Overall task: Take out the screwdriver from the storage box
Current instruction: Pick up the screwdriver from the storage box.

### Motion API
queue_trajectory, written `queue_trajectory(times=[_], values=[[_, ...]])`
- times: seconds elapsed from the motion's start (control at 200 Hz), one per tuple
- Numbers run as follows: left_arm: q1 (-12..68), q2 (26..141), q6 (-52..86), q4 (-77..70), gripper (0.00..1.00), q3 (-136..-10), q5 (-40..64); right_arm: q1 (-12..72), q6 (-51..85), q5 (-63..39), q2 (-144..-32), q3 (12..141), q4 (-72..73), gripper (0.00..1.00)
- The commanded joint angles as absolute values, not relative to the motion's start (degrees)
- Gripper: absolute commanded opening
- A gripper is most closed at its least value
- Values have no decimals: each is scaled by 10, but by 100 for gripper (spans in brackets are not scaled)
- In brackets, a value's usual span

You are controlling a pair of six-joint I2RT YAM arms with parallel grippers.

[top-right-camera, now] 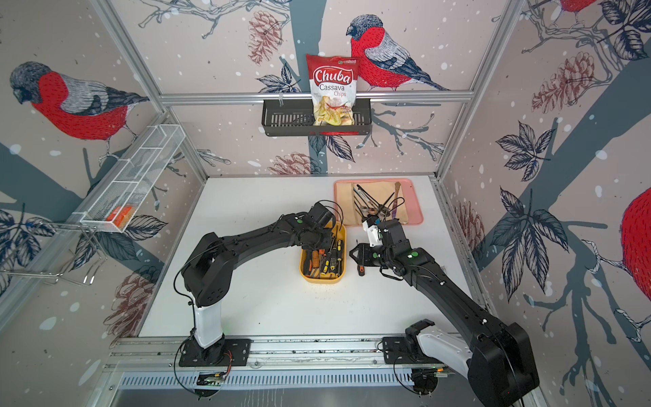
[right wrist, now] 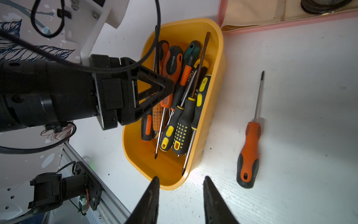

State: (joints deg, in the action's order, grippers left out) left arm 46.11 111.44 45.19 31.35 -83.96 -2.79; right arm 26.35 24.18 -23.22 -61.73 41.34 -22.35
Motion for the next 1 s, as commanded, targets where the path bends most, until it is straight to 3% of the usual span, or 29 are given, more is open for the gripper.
queue_trajectory(times=[0.0, 0.365, 0.66, 0.996], values=[[466, 1121, 465, 334, 47, -844, -56, 262, 232, -239, -618, 412, -212, 39], [468, 1159, 462, 329, 36, -852, -55, 253, 230, -237, -621, 408, -212, 39], [468, 1148, 449, 341, 11, -860, -54, 249, 237, -234, -621, 400, -204, 39], [467, 1080, 420, 362, 11, -854, -54, 250, 256, -242, -638, 401, -179, 38]])
